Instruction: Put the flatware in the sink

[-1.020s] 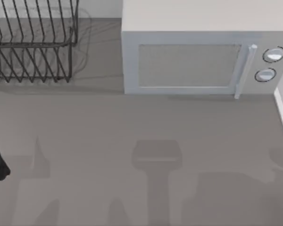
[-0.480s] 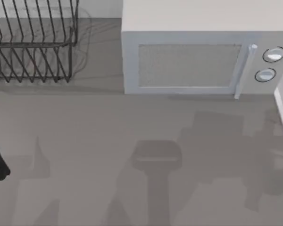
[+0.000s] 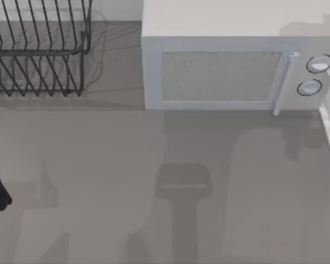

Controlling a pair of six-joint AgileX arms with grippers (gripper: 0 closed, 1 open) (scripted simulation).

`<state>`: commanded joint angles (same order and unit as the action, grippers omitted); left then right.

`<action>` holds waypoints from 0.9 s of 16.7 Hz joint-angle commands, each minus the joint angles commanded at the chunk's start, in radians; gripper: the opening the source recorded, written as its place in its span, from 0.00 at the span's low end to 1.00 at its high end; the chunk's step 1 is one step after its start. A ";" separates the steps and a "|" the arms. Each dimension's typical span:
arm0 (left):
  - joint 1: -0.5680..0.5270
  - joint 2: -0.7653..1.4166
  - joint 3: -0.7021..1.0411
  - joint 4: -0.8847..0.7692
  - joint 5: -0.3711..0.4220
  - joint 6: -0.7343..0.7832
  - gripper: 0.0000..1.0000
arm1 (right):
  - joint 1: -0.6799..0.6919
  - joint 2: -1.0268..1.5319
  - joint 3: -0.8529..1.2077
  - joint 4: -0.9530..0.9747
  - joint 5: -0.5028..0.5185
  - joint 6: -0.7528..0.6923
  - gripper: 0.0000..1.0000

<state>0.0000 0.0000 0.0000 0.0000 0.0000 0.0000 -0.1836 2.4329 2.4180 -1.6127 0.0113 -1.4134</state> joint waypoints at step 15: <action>0.000 0.000 0.000 0.000 0.000 0.000 1.00 | 0.014 0.318 0.482 -0.110 0.002 0.053 0.00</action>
<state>0.0000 0.0000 0.0000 0.0000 0.0000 0.0000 -0.1699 2.7504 2.9004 -1.7231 0.0130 -1.3605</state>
